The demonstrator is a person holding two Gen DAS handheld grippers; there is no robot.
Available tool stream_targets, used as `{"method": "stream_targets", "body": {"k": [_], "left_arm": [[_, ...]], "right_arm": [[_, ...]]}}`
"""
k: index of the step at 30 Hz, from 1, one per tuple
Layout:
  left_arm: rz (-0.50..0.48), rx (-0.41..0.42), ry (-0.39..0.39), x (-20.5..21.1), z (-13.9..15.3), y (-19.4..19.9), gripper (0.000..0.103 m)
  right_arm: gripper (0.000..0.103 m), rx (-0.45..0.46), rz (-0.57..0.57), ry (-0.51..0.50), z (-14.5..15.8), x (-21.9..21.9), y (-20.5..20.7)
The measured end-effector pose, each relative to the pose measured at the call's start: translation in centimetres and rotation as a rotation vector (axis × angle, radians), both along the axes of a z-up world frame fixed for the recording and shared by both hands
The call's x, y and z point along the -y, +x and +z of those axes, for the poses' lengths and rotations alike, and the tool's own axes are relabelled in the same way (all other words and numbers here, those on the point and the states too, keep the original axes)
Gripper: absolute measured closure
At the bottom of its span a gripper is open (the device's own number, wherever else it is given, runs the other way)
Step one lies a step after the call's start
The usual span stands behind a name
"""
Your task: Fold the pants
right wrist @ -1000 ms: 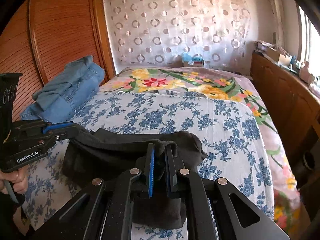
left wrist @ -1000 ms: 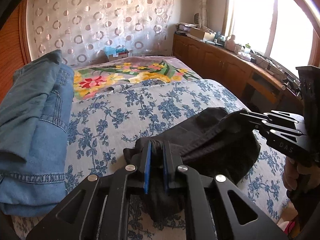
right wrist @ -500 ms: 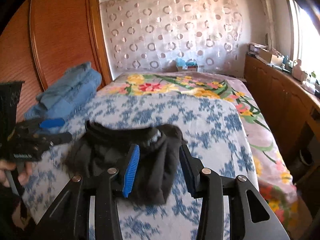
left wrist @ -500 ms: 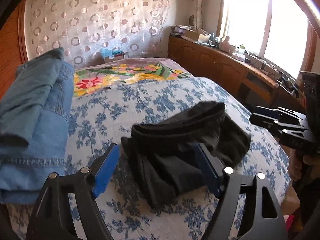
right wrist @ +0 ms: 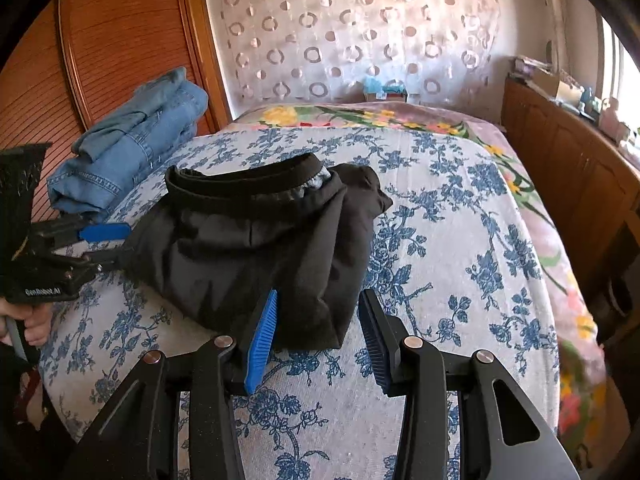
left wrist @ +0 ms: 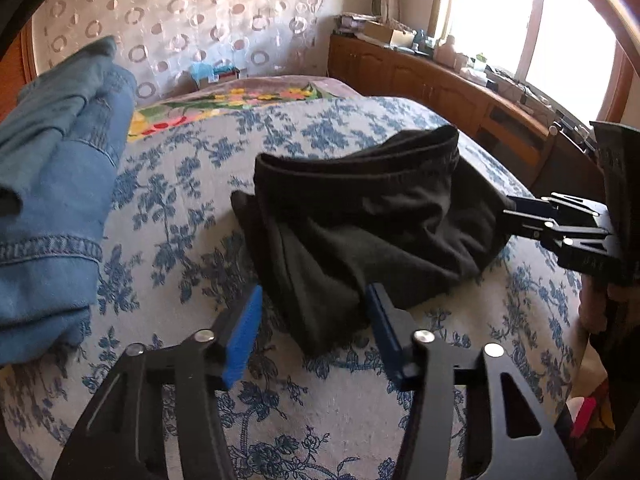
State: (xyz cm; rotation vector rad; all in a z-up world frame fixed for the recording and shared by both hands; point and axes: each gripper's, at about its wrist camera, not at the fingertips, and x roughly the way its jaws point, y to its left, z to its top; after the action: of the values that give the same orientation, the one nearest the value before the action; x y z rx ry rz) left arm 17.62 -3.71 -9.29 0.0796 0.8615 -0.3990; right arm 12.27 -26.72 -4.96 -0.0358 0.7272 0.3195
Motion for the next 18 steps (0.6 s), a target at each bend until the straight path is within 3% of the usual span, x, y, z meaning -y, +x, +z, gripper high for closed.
{"method": "stream_targets", "body": {"k": [7, 8, 9, 12, 18], "left_arm": [[-0.017, -0.015, -0.009, 0.3, -0.5, 0.3, 0.069], [-0.021, -0.017, -0.015, 0.3, -0.5, 0.3, 0.073], [-0.024, -0.017, -0.018, 0.3, -0.5, 0.3, 0.079], [-0.021, -0.005, -0.008, 0.3, -0.3, -0.1, 0.091], [-0.039, 0.032, -0.044, -0.1, 1.3, -2.7, 0.093]], "right_arm": [[0.06, -0.047, 0.015, 0.048, -0.9, 0.2, 0.6], [0.063, -0.056, 0.016, 0.054, -1.0, 0.2, 0.7], [0.073, -0.063, 0.023, 0.064, -1.1, 0.3, 0.8], [0.09, -0.042, 0.032, 0.076, -0.6, 0.5, 0.4], [0.093, -0.026, 0.043, 0.077, 0.0, 1.2, -1.5]]}}
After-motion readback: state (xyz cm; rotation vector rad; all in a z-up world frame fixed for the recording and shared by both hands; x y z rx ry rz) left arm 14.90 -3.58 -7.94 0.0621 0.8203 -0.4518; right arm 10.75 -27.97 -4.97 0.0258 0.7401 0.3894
